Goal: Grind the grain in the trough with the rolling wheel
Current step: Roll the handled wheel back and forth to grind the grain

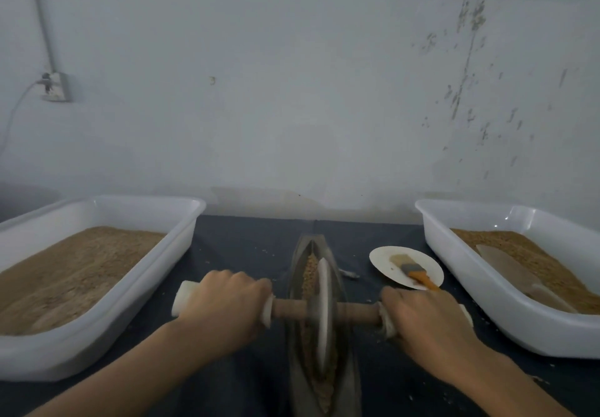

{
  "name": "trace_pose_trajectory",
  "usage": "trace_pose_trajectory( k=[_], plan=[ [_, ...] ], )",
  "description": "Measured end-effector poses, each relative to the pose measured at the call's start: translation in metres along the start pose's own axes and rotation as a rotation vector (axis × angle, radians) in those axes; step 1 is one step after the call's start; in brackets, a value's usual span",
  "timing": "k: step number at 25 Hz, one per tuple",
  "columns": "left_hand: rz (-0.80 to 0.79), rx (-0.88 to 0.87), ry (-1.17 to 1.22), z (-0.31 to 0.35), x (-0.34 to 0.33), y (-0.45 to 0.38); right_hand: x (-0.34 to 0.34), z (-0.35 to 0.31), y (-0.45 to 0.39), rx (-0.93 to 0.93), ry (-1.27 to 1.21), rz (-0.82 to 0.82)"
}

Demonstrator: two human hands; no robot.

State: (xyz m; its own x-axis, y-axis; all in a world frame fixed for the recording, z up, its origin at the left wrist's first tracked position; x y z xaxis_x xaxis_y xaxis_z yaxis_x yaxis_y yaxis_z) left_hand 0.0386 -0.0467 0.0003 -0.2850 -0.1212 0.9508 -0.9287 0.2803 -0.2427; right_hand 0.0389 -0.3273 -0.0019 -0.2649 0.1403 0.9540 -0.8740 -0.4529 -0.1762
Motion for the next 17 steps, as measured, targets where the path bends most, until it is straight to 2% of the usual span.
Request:
trace_pose_trajectory(
  k=[2,5,8,13,15,17],
  plan=[
    [-0.001,0.016,-0.019,0.003,-0.001,-0.016,-0.004,0.004,-0.014,-0.038,-0.024,0.037],
    [0.085,0.064,-0.118,0.000,-0.004,-0.052,-0.018,0.017,-0.045,-0.091,-0.022,0.063],
    [0.038,0.105,-0.121,-0.003,-0.002,-0.068,-0.016,0.018,-0.066,-0.121,-0.032,0.102],
    [-0.084,0.056,0.066,-0.003,-0.006,-0.014,-0.002,0.008,-0.010,0.038,0.100,0.109],
    [-0.055,0.045,0.037,-0.005,-0.006,0.010,0.004,0.004,0.013,0.089,0.102,0.097],
    [-0.019,0.038,-0.026,-0.006,-0.005,0.011,0.003,0.007,0.012,0.053,0.065,-0.007]
  ],
)
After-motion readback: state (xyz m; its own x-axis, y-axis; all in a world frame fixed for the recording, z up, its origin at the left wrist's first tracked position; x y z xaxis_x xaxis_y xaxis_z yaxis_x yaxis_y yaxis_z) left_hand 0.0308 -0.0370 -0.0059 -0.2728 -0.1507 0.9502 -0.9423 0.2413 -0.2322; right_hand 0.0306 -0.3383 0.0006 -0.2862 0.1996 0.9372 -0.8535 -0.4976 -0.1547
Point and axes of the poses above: each hand's wrist, its own y-axis away from the middle knuckle, its own x-axis out of the back of the hand, z = x × y, the point moved 2 cm from there along -y, towards the middle knuckle, and after that the axes turned 3 degrees about x, right-handed, at the moved point
